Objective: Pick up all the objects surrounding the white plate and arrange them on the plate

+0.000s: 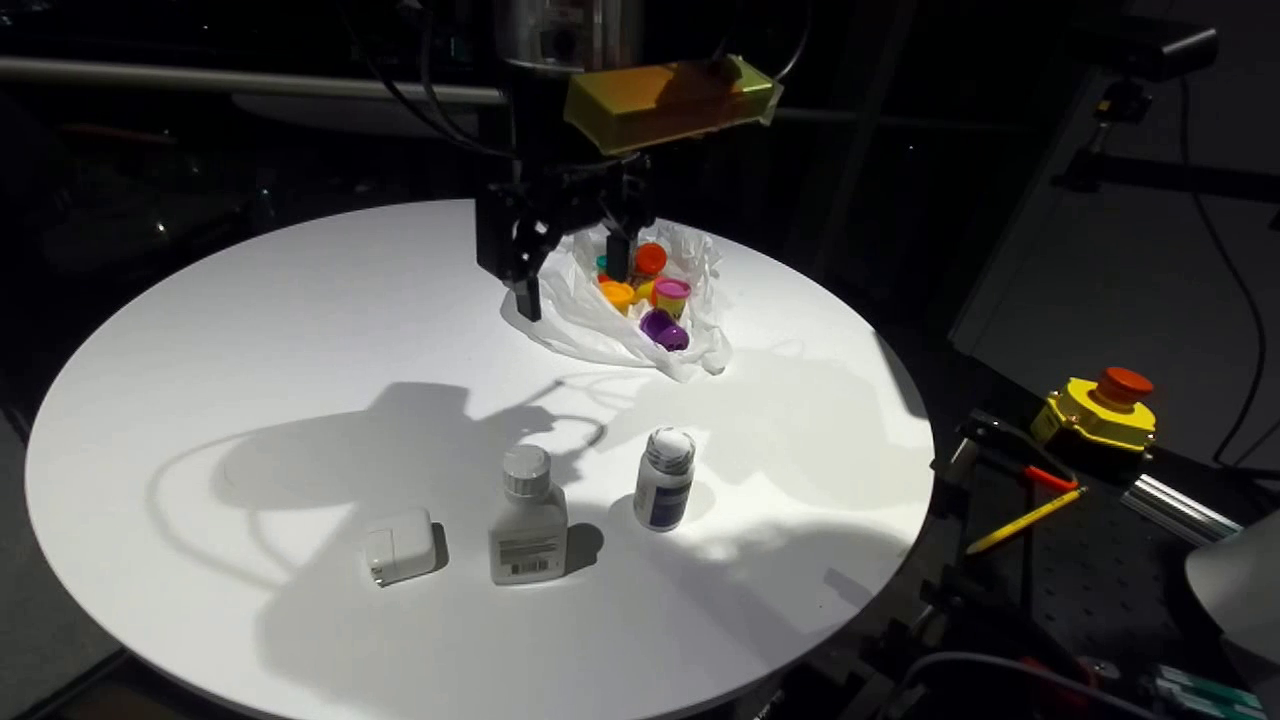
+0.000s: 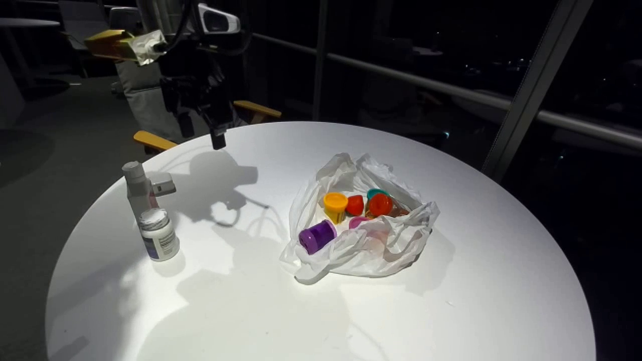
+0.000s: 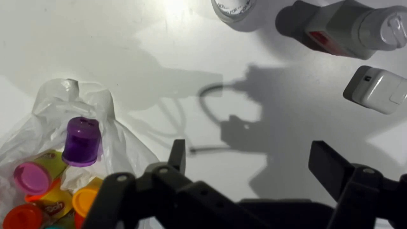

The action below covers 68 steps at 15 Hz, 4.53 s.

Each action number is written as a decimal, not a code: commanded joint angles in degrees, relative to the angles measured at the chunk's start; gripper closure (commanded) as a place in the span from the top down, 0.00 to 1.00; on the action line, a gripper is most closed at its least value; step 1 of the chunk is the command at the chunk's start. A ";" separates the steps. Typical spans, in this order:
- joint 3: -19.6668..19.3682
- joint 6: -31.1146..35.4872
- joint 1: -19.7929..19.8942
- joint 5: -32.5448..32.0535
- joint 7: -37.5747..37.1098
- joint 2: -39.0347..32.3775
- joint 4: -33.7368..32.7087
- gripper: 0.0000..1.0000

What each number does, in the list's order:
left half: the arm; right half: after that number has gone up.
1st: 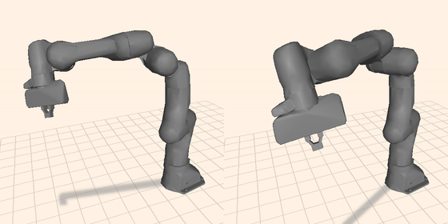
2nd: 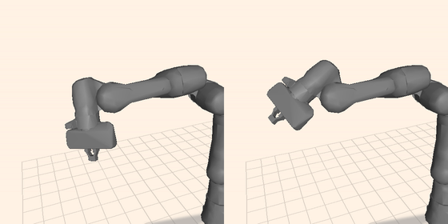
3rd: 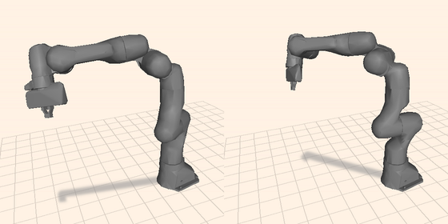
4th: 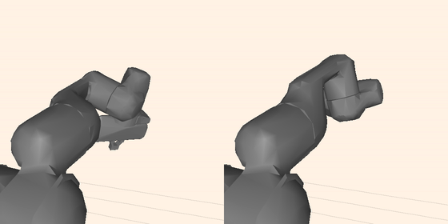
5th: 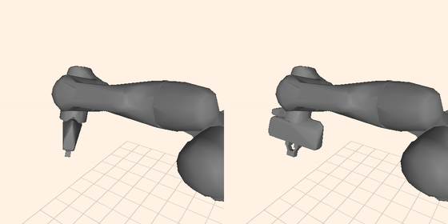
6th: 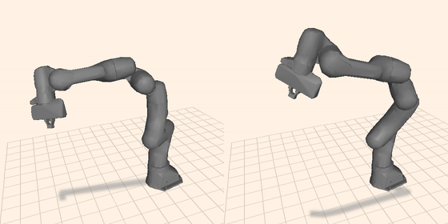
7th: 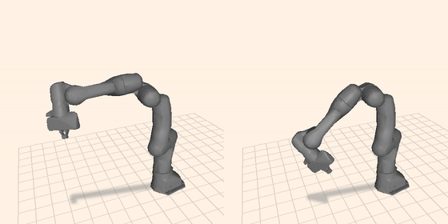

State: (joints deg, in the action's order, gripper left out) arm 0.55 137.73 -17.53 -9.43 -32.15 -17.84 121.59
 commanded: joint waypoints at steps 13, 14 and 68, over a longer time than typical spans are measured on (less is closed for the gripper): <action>3.76 11.60 1.07 8.61 0.78 1.53 15.58 1.00; 3.85 11.64 1.36 9.21 1.11 1.22 15.63 1.00; -12.75 7.28 8.43 2.00 4.73 -18.85 -27.18 0.98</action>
State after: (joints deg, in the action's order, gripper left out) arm -9.22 146.15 -5.44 -5.56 -24.62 -42.73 91.81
